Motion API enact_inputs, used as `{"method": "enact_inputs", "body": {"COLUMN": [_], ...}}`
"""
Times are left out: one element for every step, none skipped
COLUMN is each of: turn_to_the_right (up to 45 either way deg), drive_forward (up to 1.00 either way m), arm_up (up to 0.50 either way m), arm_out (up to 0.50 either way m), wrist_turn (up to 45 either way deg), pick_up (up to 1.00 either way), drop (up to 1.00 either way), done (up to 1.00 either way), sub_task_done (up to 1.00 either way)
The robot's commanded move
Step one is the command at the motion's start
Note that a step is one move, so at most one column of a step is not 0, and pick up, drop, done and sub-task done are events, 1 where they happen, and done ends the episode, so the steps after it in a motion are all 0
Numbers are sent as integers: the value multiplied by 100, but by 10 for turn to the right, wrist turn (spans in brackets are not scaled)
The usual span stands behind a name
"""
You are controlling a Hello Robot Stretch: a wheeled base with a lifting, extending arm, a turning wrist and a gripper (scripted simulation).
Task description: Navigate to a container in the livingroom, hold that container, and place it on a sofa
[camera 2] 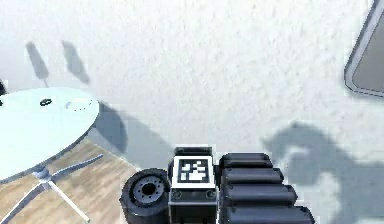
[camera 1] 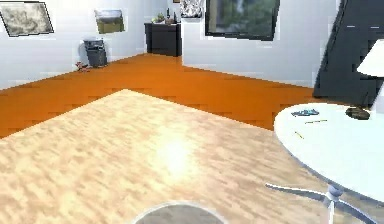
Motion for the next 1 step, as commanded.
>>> {"method": "enact_inputs", "body": {"turn_to_the_right": [-30], "drive_forward": [0], "arm_up": [0], "arm_out": [0], "wrist_turn": [0], "pick_up": [0], "drop": [0], "done": [0], "sub_task_done": [0]}}
